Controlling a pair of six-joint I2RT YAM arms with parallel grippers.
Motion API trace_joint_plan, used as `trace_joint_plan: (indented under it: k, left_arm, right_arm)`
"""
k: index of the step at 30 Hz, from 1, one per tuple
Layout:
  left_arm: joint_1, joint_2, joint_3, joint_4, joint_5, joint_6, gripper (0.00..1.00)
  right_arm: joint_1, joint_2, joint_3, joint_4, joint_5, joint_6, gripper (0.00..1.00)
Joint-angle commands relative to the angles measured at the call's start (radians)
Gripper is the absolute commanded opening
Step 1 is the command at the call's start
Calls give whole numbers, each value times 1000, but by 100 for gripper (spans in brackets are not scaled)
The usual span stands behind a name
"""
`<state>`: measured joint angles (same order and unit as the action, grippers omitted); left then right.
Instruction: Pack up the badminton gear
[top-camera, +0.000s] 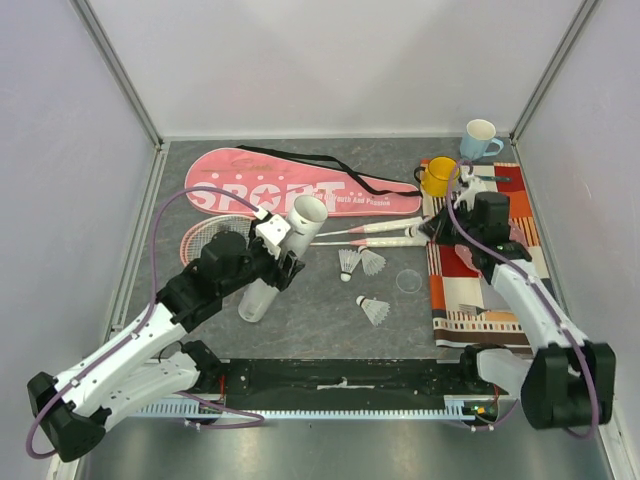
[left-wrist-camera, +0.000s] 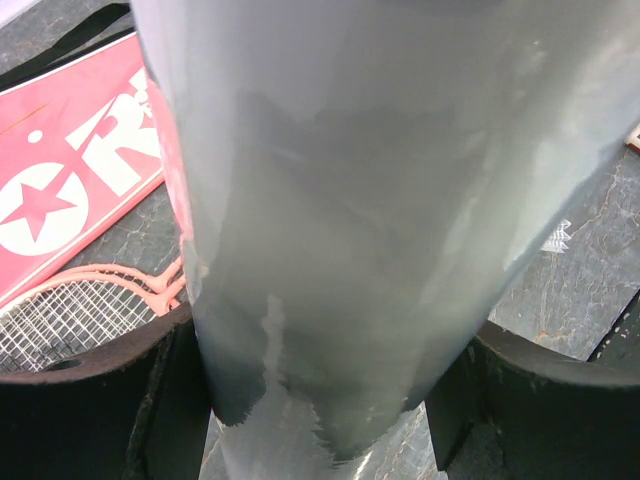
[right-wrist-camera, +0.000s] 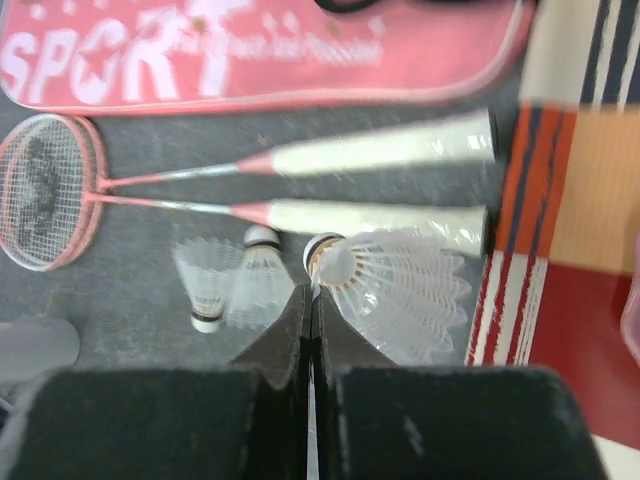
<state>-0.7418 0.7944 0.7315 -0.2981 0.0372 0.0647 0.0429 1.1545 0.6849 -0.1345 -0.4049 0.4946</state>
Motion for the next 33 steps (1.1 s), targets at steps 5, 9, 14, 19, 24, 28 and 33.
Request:
trace_joint_plan:
  k: [5, 9, 14, 19, 24, 28, 33]
  left_arm:
    - [1, 37, 22, 24, 30, 33, 22]
    - [1, 32, 20, 20, 36, 35, 22]
    - [1, 26, 22, 13, 62, 35, 20]
    - [1, 26, 23, 7, 75, 35, 20]
    - [1, 23, 23, 7, 82, 35, 20]
    - [1, 31, 26, 7, 92, 40, 19]
    - [1, 37, 31, 4, 102, 43, 16]
  right_arm:
    - [322, -139, 441, -256, 95, -211, 0]
    - [466, -90, 672, -342, 14, -281, 0]
    - [531, 33, 895, -507, -31, -352, 0]
    - [532, 170, 1074, -652, -127, -363, 0]
    - [584, 231, 1157, -723, -150, -379, 0]
    - [640, 269, 1197, -751, -112, -389, 0]
    - [683, 307, 1233, -795, -84, -404, 0]
